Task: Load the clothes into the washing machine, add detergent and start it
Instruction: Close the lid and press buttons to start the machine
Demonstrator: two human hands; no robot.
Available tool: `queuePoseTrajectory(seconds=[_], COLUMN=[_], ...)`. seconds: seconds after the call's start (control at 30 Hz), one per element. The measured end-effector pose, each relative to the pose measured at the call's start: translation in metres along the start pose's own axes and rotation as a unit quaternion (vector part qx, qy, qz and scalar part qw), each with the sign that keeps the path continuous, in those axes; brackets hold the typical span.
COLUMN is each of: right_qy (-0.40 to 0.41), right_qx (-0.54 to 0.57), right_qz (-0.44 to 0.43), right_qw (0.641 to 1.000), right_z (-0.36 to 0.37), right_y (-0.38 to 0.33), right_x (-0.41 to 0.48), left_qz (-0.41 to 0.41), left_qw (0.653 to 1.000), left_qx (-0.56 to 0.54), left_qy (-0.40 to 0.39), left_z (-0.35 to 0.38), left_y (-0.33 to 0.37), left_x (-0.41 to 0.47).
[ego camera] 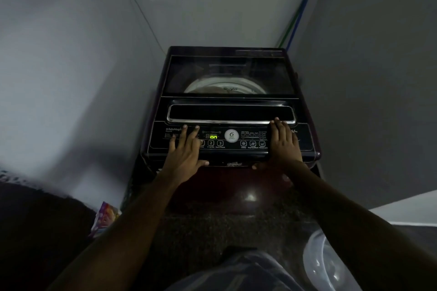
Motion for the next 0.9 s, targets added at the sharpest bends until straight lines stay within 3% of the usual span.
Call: queuePoseTrajectory(seconds=[0.13,0.33,0.9], right_qy=[-0.010,-0.013,-0.003], right_qx=[0.004,-0.005,0.003], right_qz=[-0.005,-0.027,-0.016], right_qw=[1.000,1.000,1.000], right_z=[-0.001,0.000,0.001], right_y=[0.000,0.003,0.003], right_x=[0.000,0.002,0.002], left_qz=[-0.033,-0.037,-0.041], left_qw=[0.998,0.994,0.993], left_qx=[-0.058,-0.037,-0.044], left_qy=[-0.014,-0.095,-0.098], left_z=[-0.017,-0.013,-0.015], left_y=[-0.004,-0.013,-0.009], left_x=[0.010,0.028,0.027])
Point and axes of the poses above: each hand's wrist, its own x-axis towards the middle knuckle, its own z-axis out of the palm, y = z × x, the point moved 1 cm from there along x, towards the middle knuckle, and after that the axes turned 15 degrees about z, right-handed, at the moved point
